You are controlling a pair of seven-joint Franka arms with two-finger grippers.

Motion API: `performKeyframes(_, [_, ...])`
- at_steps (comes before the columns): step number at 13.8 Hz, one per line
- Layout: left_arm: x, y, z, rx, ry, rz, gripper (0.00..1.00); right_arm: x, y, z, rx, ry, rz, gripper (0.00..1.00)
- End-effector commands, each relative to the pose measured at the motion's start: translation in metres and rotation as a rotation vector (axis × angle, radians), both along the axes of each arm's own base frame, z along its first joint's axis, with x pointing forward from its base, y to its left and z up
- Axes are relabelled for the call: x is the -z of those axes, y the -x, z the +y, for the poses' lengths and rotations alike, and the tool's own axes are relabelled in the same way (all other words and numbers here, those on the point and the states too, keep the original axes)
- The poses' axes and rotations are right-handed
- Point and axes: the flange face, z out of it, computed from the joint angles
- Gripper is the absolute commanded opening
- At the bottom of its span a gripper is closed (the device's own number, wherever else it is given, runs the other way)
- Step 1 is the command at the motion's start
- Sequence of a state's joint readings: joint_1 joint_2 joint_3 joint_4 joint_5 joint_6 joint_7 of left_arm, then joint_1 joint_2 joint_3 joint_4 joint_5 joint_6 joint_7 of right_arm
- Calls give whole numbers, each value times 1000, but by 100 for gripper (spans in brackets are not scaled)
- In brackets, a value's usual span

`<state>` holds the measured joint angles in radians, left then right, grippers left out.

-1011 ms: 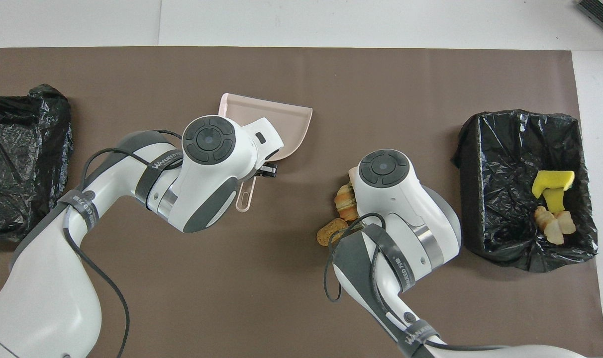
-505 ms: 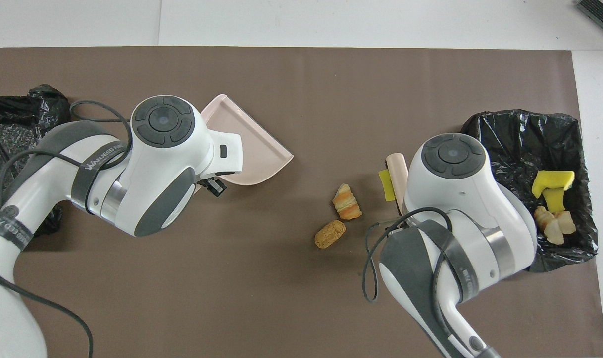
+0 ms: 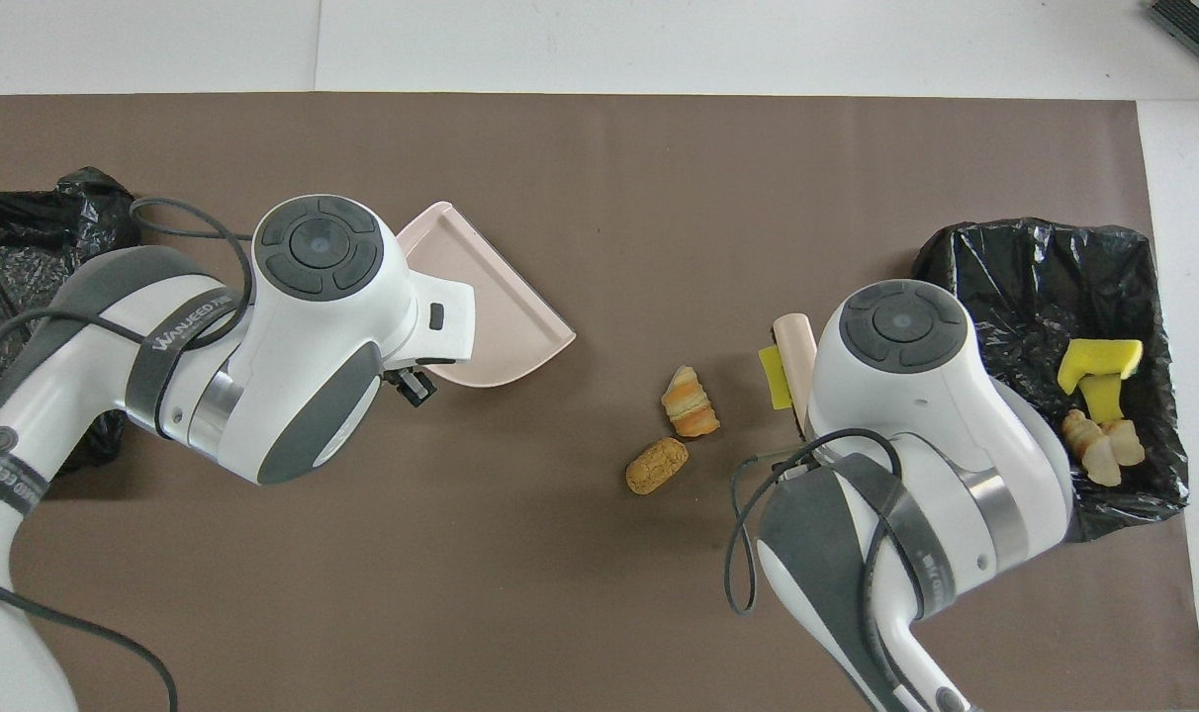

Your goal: Sweep and dump trash in bin

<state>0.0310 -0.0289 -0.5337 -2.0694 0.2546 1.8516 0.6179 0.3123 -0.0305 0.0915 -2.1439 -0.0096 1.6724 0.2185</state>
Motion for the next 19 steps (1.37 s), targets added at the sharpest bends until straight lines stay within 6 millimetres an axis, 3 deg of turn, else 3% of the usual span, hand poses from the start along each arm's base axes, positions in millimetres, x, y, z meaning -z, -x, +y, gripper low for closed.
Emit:
performKeyframes(1, [20, 37, 12, 81, -43, -16, 0, 19, -2, 9, 24, -117, 8, 0])
performKeyframes(3, [32, 48, -3, 142, -35, -8, 0, 30, -4, 30, 48, -201, 5, 0])
performKeyframes(5, [41, 45, -12, 162, -7, -17, 0, 29, -6, 37, 100, -268, 29, 0])
performKeyframes(7, [58, 46, -27, 178, 36, 1, 0, 12, -17, 43, 113, -301, 27, 0])
performKeyframes(8, [63, 50, -37, 196, 47, 1, 0, -4, -23, 39, 124, -305, 32, 0])
performKeyframes(10, [65, 53, -45, 211, 55, -1, 0, -40, -41, 9, 166, -288, 42, 0])
performKeyframes(11, [66, 55, -47, 216, 55, -1, 0, -47, -45, -3, 169, -273, 44, 0])
performKeyframes(14, [66, 57, -49, 215, 53, -2, 0, -37, -41, -14, 55, -128, -35, 0])
performKeyframes(17, [67, 58, -48, 161, 49, -15, 0, -5, -38, 21, -10, -113, -61, 0])
performKeyframes(19, [68, 59, -48, 162, 49, -15, 0, -8, -32, 39, 4, -92, -52, 0])
